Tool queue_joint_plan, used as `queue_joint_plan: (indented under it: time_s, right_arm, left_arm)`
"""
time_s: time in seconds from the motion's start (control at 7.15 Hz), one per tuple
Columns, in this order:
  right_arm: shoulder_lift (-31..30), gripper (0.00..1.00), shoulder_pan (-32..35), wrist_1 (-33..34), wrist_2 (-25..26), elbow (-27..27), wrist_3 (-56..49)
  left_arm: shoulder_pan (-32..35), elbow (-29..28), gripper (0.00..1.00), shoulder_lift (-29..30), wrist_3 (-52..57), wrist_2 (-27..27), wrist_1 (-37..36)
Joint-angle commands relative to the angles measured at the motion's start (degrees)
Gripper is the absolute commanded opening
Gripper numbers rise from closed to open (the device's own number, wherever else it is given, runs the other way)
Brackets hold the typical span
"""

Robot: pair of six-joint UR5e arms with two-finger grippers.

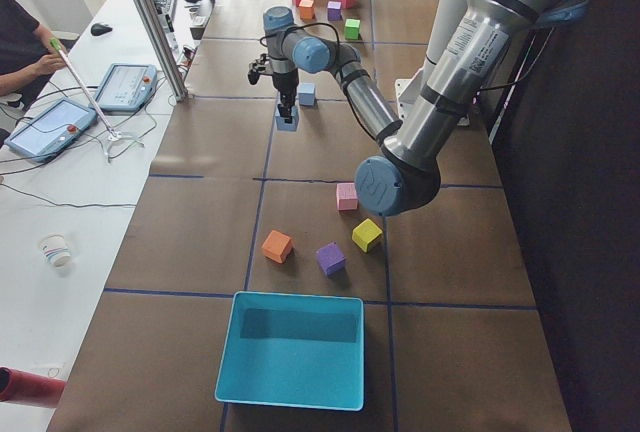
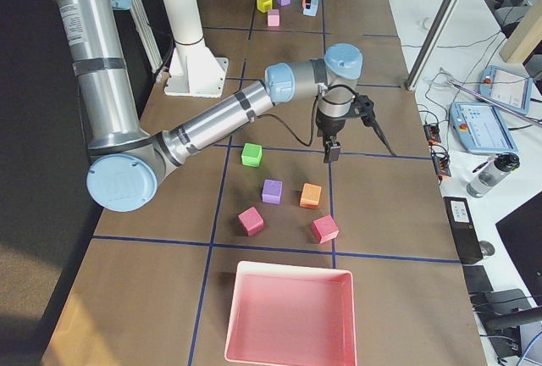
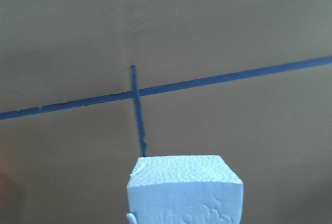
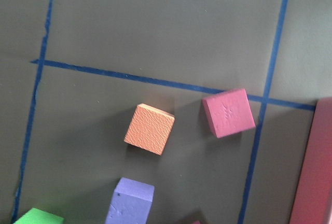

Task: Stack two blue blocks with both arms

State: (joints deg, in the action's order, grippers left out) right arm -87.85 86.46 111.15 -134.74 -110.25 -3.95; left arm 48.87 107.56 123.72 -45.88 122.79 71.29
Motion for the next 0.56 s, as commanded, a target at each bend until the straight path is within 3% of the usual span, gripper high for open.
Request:
queue_joint_plan:
  time_s: [0.0, 0.14, 0.42]
  right_arm:
    - [-1.81, 1.00, 2.39, -3.63, 0.18, 1.69, -0.45]
    - [-3.19, 1.00, 2.40, -8.19, 0.27, 1.96, -0.36]
    - [-6.44, 1.00, 3.18, -9.11, 0.01, 2.67, -0.27]
  left_arm:
    - [-5.17, -1.99, 0.00, 7.57, -9.03, -0.18, -0.71]
    - [-6.40, -3.13, 0.00, 9.16, -9.22, -0.18, -0.63]
    - [-7.20, -11.71, 0.00, 17.13, -9.57, -0.18, -0.45]
